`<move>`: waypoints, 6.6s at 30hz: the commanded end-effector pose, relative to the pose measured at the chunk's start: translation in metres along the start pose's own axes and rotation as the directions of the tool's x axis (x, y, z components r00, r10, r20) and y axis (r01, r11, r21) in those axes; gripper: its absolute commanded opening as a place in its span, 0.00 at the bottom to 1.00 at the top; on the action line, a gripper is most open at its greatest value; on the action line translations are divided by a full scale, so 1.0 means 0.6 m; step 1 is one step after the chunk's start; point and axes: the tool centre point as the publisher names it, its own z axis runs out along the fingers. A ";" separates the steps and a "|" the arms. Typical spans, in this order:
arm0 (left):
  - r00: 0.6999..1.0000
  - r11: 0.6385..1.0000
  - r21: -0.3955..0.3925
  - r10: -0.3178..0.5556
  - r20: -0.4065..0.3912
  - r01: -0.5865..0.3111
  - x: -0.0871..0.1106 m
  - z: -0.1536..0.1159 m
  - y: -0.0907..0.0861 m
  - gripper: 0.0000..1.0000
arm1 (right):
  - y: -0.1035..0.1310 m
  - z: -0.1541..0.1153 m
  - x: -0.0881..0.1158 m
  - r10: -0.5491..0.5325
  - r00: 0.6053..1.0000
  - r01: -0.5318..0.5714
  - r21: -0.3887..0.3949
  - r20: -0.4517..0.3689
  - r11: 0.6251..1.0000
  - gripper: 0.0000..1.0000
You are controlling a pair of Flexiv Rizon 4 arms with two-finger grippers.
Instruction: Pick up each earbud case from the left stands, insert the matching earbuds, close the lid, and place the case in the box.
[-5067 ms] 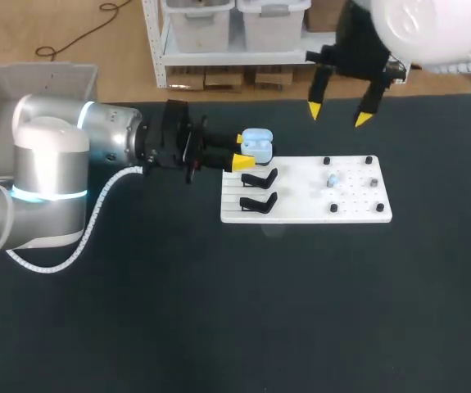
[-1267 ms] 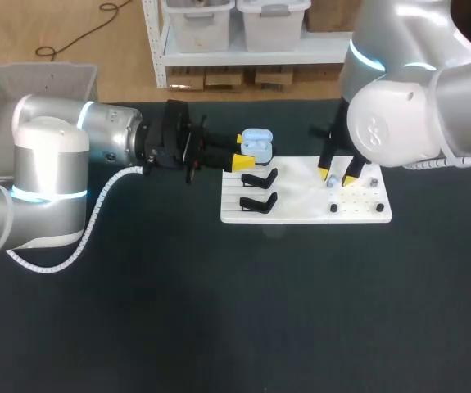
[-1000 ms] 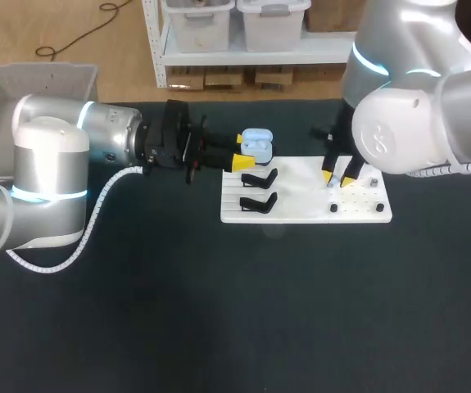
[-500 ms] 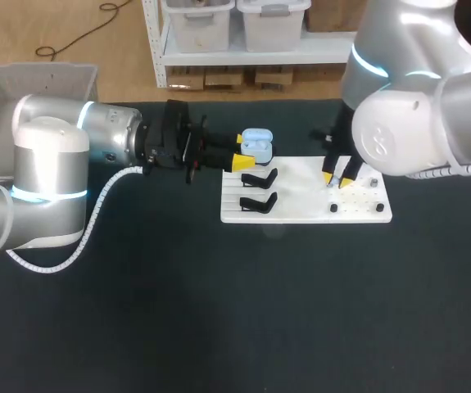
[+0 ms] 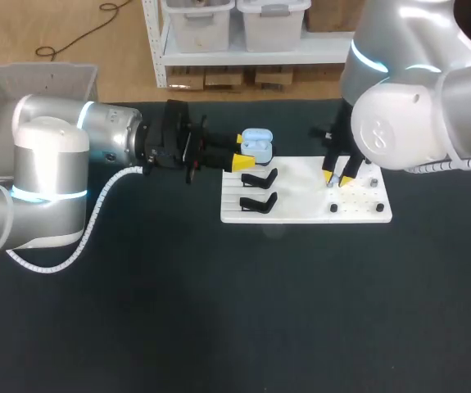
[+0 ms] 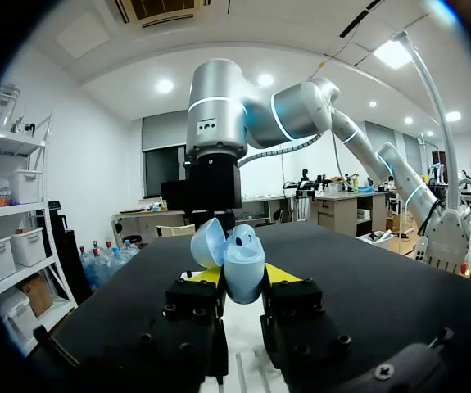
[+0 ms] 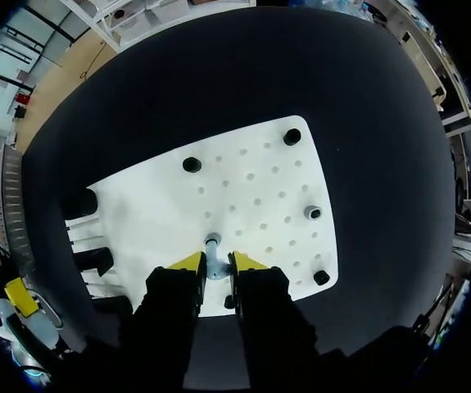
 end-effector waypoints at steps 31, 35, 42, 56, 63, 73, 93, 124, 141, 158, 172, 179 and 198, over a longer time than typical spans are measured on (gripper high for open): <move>1.000 1.000 -0.006 0.003 0.000 -0.003 0.000 0.000 -0.004 0.00 | 0.053 -0.245 0.079 -0.277 0.944 0.277 -0.025 -0.180 0.960 0.00; 1.000 1.000 -0.006 0.003 0.000 -0.003 0.000 0.000 -0.004 0.00 | 0.073 -0.247 0.088 -0.301 0.932 0.304 -0.020 -0.200 0.953 0.00; 1.000 1.000 -0.006 0.003 0.000 -0.003 0.000 0.000 -0.004 0.00 | 0.117 -0.246 0.114 -0.366 0.912 0.372 -0.005 -0.186 0.928 0.00; 1.000 1.000 -0.006 0.003 0.000 -0.003 0.000 0.000 -0.004 0.00 | 0.190 -0.237 0.132 -0.424 0.905 0.425 0.025 -0.031 0.905 0.00; 1.000 1.000 -0.006 0.003 0.000 -0.003 0.000 0.000 -0.004 0.00 | 0.190 -0.237 0.132 -0.424 0.905 0.425 0.025 -0.031 0.905 0.00; 1.000 1.000 -0.006 0.003 0.000 -0.003 0.000 0.000 -0.004 0.00 | 0.190 -0.237 0.132 -0.424 0.905 0.425 0.025 -0.031 0.905 0.00; 1.000 1.000 -0.006 0.003 0.000 -0.003 0.000 0.000 -0.004 0.00 | 0.225 -0.215 0.141 -0.517 0.853 0.523 0.103 -0.074 0.846 0.00; 1.000 1.000 -0.006 0.003 0.000 -0.003 0.000 0.000 -0.004 0.00 | 0.242 -0.189 0.124 -0.493 0.862 0.507 0.148 -0.121 0.849 0.00; 1.000 1.000 -0.006 0.003 0.000 -0.003 0.000 0.000 -0.004 0.00 | 0.245 -0.174 0.117 -0.473 0.876 0.483 0.206 -0.100 0.851 0.00; 1.000 1.000 -0.006 0.003 0.000 -0.003 0.000 0.000 -0.004 0.00 | 0.247 -0.168 0.109 -0.466 0.880 0.474 0.218 -0.094 0.853 0.00; 1.000 1.000 -0.006 0.003 0.000 -0.003 0.000 0.000 -0.004 0.00 | 0.248 -0.160 0.104 -0.463 0.881 0.474 0.228 -0.101 0.851 0.00; 1.000 1.000 -0.006 0.003 0.000 -0.003 0.000 0.000 -0.004 0.00 | 0.251 -0.157 0.103 -0.465 0.879 0.477 0.230 -0.106 0.849 0.00; 1.000 1.000 -0.006 0.003 0.000 -0.003 0.000 0.000 -0.004 0.00 | 0.246 -0.180 0.115 -0.460 0.882 0.471 0.211 -0.098 0.857 1.00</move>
